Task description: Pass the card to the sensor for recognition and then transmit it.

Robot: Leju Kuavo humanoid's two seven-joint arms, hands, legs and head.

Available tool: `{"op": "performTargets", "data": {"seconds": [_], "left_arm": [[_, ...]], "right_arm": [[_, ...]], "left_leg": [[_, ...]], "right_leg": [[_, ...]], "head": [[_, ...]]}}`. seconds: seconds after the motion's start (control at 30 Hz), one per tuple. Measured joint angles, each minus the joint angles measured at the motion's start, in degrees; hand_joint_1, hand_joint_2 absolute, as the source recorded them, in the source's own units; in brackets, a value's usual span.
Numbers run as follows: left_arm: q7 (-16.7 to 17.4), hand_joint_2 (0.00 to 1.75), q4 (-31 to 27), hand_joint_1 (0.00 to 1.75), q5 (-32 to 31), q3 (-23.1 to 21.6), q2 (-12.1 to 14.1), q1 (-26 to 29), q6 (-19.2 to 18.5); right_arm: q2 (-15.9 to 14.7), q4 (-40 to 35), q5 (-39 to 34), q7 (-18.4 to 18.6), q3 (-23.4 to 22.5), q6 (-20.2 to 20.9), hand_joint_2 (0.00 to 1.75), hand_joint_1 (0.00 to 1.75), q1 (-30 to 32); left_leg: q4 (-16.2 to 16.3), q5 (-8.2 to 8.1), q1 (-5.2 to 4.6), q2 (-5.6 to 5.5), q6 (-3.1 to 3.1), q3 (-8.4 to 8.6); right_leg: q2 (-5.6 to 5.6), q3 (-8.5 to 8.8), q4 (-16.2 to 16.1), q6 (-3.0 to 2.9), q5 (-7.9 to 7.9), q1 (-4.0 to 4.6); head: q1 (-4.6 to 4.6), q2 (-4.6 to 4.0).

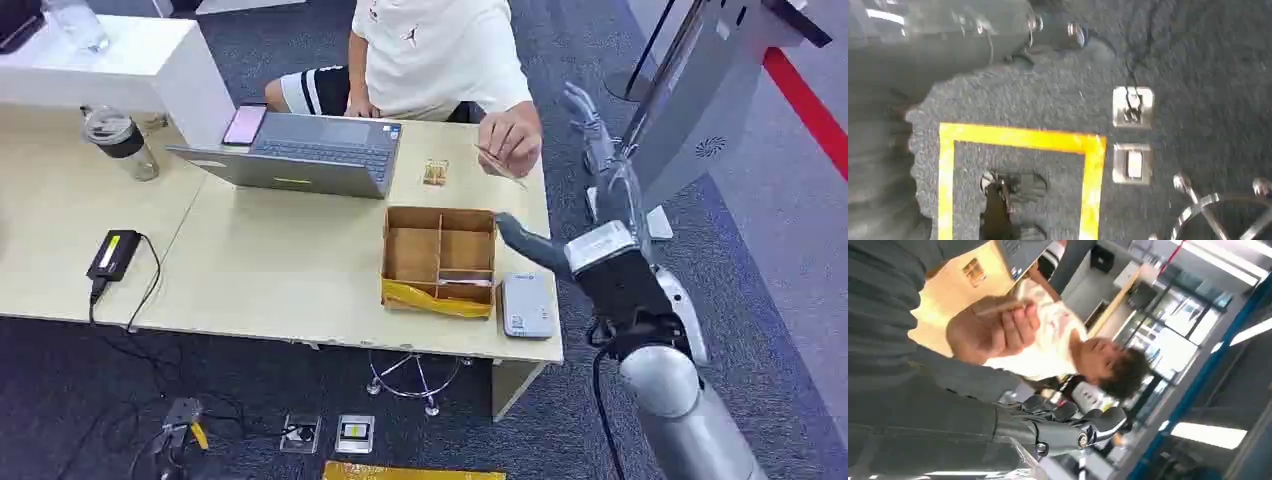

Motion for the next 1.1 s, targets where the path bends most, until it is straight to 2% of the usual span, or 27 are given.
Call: {"op": "performTargets", "data": {"seconds": [0.2,0.43,0.57,0.77,1.1], "left_arm": [[-0.2,1.75,-0.4,0.0,-1.9,-1.4,-0.8,-0.6,0.0],[-0.2,1.75,-0.7,0.0,-2.9,-2.4,-1.0,-0.9,0.2],[-0.2,1.75,-0.9,0.0,-3.9,-2.7,-1.1,-1.2,0.2],[0.2,1.75,-1.3,0.0,-4.3,-2.7,-1.3,-1.7,0.6],[0.2,1.75,-1.4,0.0,-4.3,-2.7,-1.6,-1.7,1.2]], "right_arm": [[2.8,-1.6,8.7,0.1,3.7,4.0,1.75,0.0,0.1],[3.8,-1.5,16.7,3.3,5.4,3.9,1.75,0.0,0.6],[4.0,-0.8,20.5,3.4,5.6,2.3,1.75,0.0,0.7],[4.6,3.3,22.1,3.4,5.7,0.8,1.75,0.0,0.7],[6.7,10.8,22.2,2.8,5.7,1.3,1.75,0.0,-0.7]], "left_leg": [[0.0,0.0,0.0,0.02,0.0,0.01],[0.0,0.0,-0.01,0.03,0.0,0.01],[0.0,0.0,-0.01,0.03,0.0,0.01],[0.0,0.0,0.0,0.03,0.0,0.01],[0.0,0.0,0.0,0.03,0.0,-0.01]], "right_leg": [[0.03,0.0,0.0,0.0,0.0,0.0],[0.03,-0.01,0.0,0.0,0.0,-0.01],[0.03,-0.01,0.0,0.0,0.0,-0.01],[0.03,0.0,0.0,0.0,0.0,0.0],[0.03,-0.01,0.0,0.0,0.0,0.0]], "head": [[-0.02,0.0],[-0.04,0.0],[-0.02,0.0],[-0.02,0.0],[-0.04,0.0]]}}
